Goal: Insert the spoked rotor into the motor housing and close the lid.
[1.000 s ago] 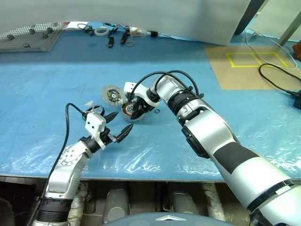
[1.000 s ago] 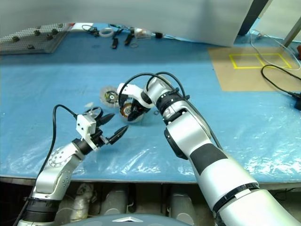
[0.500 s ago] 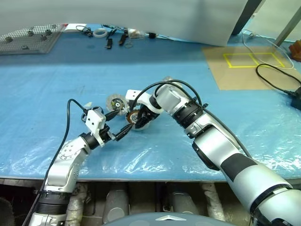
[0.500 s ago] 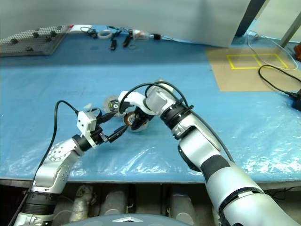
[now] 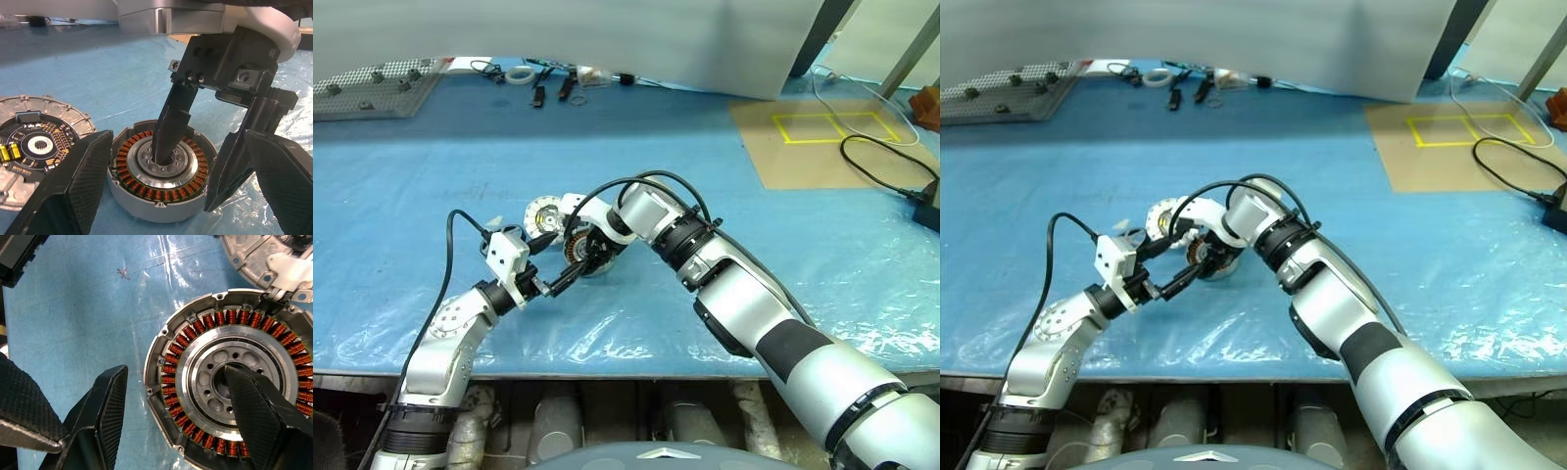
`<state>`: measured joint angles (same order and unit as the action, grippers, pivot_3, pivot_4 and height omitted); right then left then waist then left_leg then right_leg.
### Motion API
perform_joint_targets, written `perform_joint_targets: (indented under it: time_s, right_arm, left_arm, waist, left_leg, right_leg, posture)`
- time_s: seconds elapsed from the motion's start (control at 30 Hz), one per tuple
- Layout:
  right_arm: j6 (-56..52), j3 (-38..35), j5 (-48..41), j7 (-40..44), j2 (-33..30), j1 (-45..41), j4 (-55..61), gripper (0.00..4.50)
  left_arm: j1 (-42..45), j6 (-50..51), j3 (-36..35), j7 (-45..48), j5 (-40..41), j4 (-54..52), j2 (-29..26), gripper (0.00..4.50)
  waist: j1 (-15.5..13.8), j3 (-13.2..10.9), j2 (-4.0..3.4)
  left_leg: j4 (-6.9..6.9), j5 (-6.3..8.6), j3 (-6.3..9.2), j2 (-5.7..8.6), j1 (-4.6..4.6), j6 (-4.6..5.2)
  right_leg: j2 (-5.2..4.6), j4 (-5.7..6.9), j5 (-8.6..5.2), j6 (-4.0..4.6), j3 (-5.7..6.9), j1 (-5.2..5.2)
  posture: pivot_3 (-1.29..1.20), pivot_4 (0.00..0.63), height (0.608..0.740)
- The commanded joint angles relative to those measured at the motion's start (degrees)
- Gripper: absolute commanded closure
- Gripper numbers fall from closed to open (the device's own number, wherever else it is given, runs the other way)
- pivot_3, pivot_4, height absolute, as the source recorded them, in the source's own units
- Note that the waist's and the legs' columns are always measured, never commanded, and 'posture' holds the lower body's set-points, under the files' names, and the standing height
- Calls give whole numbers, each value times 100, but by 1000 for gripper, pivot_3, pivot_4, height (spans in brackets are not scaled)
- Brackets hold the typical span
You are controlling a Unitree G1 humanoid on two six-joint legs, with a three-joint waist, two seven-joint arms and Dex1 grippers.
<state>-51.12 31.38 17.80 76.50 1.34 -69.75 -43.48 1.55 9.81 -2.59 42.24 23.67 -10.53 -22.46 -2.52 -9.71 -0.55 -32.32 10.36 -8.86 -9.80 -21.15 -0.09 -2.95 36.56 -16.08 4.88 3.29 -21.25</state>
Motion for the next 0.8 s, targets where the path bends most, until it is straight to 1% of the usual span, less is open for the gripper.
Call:
perform_joint_targets:
  time_s: [0.03,0.17,0.2,0.23,0.33,0.5,0.53,0.57,0.6,0.63,0.67,0.73,0.8]
  right_arm:
    - [-423,237,-393,530,87,-72,624,1181]
    - [-872,237,-703,771,18,-359,1249,1181]
    - [-948,210,-782,801,4,-432,1341,1181]
    - [-986,177,-858,821,-12,-513,1411,1181]
    - [-1032,82,-1046,831,-52,-735,1514,1181]
    - [-872,-62,-1360,840,-178,-909,1816,1181]
    - [-608,-32,-1412,911,-279,-846,1984,1181]
    - [225,91,-1326,908,-501,-652,2160,1181]
    - [834,187,-1256,899,-662,-509,2273,1181]
    - [1859,363,-1193,1105,-960,-289,2390,1181]
    - [2669,494,-1137,1253,-1182,-121,2404,1181]
    - [3956,686,-1035,1465,-1441,29,2226,1181]
    - [4768,783,-972,1550,-1512,37,1980,1181]
  left_arm:
    - [81,-29,41,-26,-27,-60,19,0]
    - [158,-40,95,36,-58,12,37,0]
    - [170,-38,103,46,-63,17,40,0]
    - [177,-37,108,58,-63,23,41,0]
    - [183,-33,116,91,-49,31,34,0]
    - [193,-13,105,124,-19,42,15,0]
    - [186,-8,103,132,-16,37,11,0]
    - [172,0,108,142,-8,24,4,0]
    - [162,4,114,146,-1,14,-3,0]
    - [131,14,118,165,19,-15,-23,0]
    - [79,31,107,193,53,-77,-57,0]
    - [-26,49,69,255,111,-179,-160,0]
    - [-104,51,38,290,106,-208,-277,0]
  waist:
    - [-20,-1,1]
    - [-22,-2,5]
    - [-13,-3,7]
    - [-5,-4,8]
    - [19,-5,9]
    - [17,-5,10]
    - [13,-7,12]
    - [8,-9,14]
    - [-5,-9,17]
    - [-8,-9,19]
    - [-24,-8,21]
    - [-10,-8,24]
    - [43,-14,32]
  left_leg:
    - [1,0,0,0,-8,0]
    - [-2,-8,2,2,-78,-8]
    - [-4,-20,2,2,-100,-4]
    - [-7,-26,3,2,-118,0]
    - [-7,-27,8,-2,-140,-1]
    - [-6,-26,9,-3,-147,-2]
    - [-7,-26,9,-3,-149,-2]
    - [-8,-26,9,-3,-150,-2]
    - [-10,-26,10,-4,-152,-2]
    - [-13,-25,12,-5,-152,-2]
    - [-16,-25,11,-4,-152,-2]
    - [-25,-22,13,-4,-152,3]
    - [-40,-16,13,-5,-157,13]
  right_leg:
    - [0,-2,0,0,1,-6]
    - [0,-1,4,-7,7,-71]
    - [0,3,18,-30,8,-91]
    - [0,11,22,-35,11,-107]
    - [0,16,23,-36,22,-128]
    - [0,16,23,-36,25,-134]
    - [0,15,23,-36,26,-134]
    - [0,16,23,-36,26,-134]
    - [0,16,23,-36,28,-134]
    - [0,16,23,-37,30,-132]
    - [-1,17,23,-37,30,-132]
    - [-5,15,24,-38,34,-121]
    - [-5,20,25,-40,35,-124]
  posture:
    - [0,150,740]
    - [0,150,740]
    - [0,150,740]
    - [0,150,740]
    - [0,150,740]
    - [0,150,740]
    - [0,150,740]
    - [0,150,740]
    - [0,150,740]
    - [0,150,740]
    - [0,150,740]
    - [0,150,740]
    - [0,150,740]
